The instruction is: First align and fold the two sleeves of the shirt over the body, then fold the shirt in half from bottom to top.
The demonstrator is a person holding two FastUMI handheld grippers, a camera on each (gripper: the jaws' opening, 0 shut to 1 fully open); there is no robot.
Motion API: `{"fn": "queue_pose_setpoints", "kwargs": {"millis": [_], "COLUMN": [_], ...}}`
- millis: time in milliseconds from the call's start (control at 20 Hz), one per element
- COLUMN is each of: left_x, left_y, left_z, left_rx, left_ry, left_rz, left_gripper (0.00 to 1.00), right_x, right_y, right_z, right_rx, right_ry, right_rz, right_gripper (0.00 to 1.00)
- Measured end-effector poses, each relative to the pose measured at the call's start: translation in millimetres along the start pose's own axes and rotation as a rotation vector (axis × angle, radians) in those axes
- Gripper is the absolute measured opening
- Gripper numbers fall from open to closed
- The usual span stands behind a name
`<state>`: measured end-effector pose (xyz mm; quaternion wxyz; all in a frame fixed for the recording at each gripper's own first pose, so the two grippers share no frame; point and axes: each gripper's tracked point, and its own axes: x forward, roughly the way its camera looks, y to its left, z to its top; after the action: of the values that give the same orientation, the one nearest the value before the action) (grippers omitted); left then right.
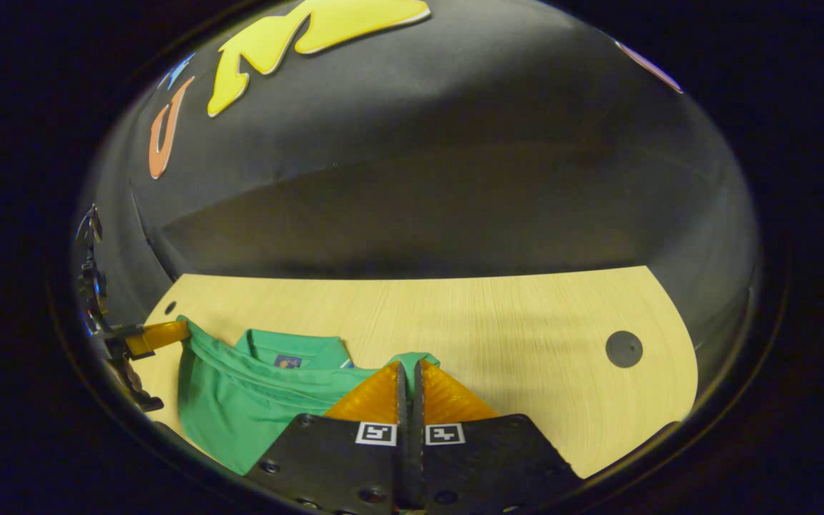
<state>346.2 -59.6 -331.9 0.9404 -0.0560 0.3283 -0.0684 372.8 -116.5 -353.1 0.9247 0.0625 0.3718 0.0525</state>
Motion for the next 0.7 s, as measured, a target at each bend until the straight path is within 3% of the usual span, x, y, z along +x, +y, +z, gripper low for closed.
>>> {"fn": "queue_pose_setpoints", "kwargs": {"millis": [100, 250, 300, 350, 450, 500, 600, 700], "left_x": [3.7, -2.9, -6.7, -12.0, -28.5, -35.5, -57.4, -89.1], "left_y": [6.4, 17.2, 21.1, 23.5, 29.2, 31.2, 21.9, 9.1], "left_z": [-5.3, -5.4, -1.2, 3.8, 14.0, 19.9, 40.5, 61.5], "left_rx": [0.002, -0.003, -0.012, -0.023, -0.028, -0.028, -0.036, -0.034], "left_ry": [0.018, 0.017, 0.003, -0.012, -0.04, -0.056, -0.105, -0.156], "left_rz": [0.026, 0.069, 0.084, 0.094, 0.128, 0.142, 0.128, 0.096], "left_gripper": [0.22, 0.53, 0.62, 0.97, 1.0, 1.0, 1.0, 1.0], "right_x": [2.6, -1.8, -6.7, -12.5, -30.1, -41.2, -69.9, -103.8], "right_y": [-1.9, -10.1, -9.0, -8.7, -6.2, -3.3, 5.8, 17.3], "right_z": [-6.4, -8.7, -8.4, -7.5, -0.6, 6.1, 20.5, 37.5], "right_rx": [-0.012, -0.011, -0.006, -0.002, -0.005, -0.01, -0.021, -0.041], "right_ry": [0.012, 0.005, 0.0, -0.011, -0.049, -0.076, -0.134, -0.199], "right_rz": [-0.012, -0.053, -0.052, -0.056, -0.073, -0.08, -0.085, -0.091], "right_gripper": [0.05, 0.16, 0.29, 0.37, 0.75, 0.86, 0.96, 0.97]}}
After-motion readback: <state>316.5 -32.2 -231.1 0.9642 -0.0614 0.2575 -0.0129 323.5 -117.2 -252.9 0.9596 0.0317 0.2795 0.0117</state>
